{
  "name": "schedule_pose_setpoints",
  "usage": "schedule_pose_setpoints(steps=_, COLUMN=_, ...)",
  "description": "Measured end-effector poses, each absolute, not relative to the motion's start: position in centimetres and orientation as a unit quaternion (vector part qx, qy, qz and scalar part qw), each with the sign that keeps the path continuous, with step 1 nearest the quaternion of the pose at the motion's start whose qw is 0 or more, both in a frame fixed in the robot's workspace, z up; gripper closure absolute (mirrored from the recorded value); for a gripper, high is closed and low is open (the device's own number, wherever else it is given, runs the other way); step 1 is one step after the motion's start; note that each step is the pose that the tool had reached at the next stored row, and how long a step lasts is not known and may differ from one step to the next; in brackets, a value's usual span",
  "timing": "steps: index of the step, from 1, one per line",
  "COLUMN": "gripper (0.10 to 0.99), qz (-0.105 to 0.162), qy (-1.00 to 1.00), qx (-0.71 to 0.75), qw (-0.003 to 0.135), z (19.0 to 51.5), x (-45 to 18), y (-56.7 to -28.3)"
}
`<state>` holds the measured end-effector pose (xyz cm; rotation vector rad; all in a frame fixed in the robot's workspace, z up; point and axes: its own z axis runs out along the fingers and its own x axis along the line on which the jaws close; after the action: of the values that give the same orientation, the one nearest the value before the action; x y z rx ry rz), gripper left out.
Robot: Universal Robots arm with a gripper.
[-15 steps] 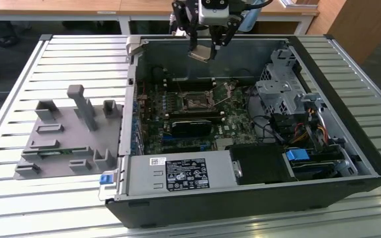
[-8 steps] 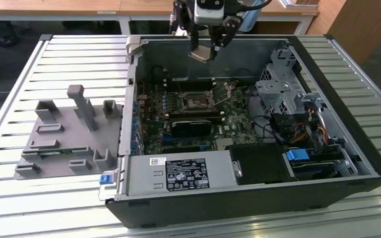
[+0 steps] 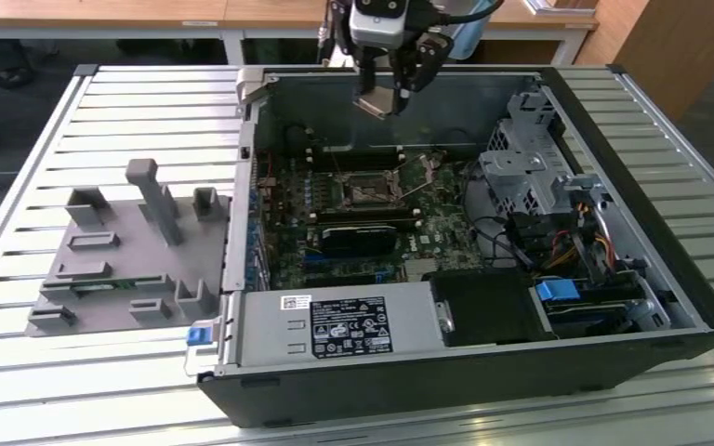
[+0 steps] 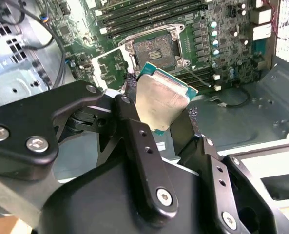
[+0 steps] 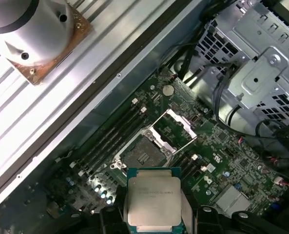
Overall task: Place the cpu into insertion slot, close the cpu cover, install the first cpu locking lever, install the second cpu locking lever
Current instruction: 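Place the cpu into insertion slot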
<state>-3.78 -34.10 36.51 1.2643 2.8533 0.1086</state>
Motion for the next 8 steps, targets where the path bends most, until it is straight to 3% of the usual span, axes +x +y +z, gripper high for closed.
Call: schedule_pose_setpoints(steps=8, gripper=0.561, qz=0.034, qy=0.887, qx=0.461, qw=0.012, z=36.42, x=-3.78, y=-34.1)
